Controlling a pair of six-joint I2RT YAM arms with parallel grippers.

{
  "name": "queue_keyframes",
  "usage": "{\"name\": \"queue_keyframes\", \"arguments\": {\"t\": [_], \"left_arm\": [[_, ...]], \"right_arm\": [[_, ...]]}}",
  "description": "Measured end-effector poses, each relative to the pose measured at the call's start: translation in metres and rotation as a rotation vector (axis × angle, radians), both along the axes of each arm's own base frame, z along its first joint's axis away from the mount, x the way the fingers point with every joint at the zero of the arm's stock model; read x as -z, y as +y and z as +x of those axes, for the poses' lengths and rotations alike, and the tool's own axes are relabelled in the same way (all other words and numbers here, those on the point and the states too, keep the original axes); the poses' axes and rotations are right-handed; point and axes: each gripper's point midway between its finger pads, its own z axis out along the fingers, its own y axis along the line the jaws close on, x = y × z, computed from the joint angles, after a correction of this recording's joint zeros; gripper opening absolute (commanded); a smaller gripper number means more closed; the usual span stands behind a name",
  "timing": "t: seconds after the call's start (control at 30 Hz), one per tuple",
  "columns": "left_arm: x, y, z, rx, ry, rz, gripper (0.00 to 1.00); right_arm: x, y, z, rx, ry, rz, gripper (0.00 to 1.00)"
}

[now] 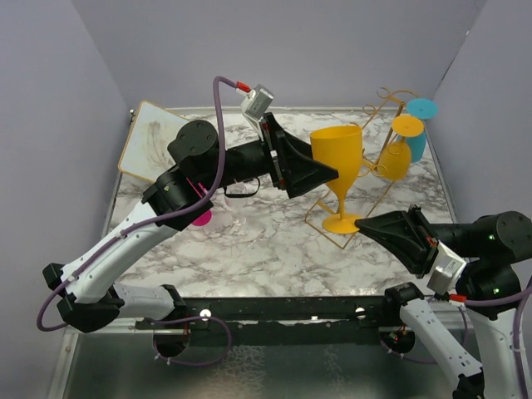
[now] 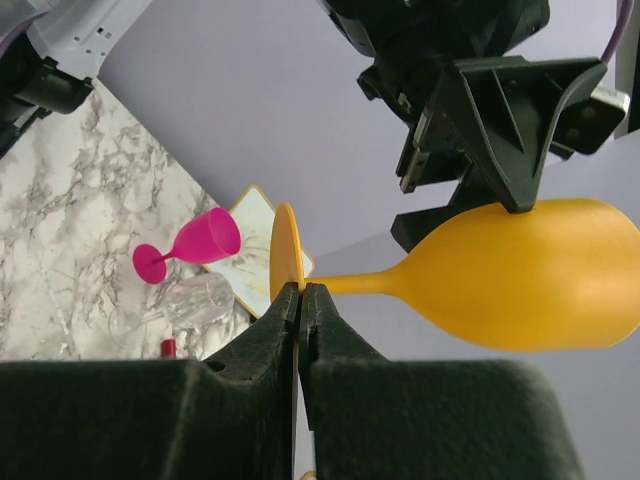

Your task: Take the wine glass off the wine glass rack

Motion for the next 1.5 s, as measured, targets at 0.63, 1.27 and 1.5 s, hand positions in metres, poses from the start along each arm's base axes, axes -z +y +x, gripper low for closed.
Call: {"name": "queue_keyframes", "arguments": {"t": [0.63, 1.27, 1.5], "left_arm": [[0.006, -0.017, -0.010, 0.206, 0.148, -0.020, 0.93], [0.011, -0.017, -0.009, 0.201, 0.106, 0.021, 0.79], [0.012, -0.010, -0.002, 0.131, 0.056, 0.037, 0.79]], "right_arm": [[0.007, 0.009, -0.001, -0.068, 0.020, -0.019, 0.02], [0.011, 0.011, 0.002, -0.069, 0.032, -0.031, 0.19], [0.009, 0.009, 0.003, -0.040, 0.034, -0.021, 1.00]]}}
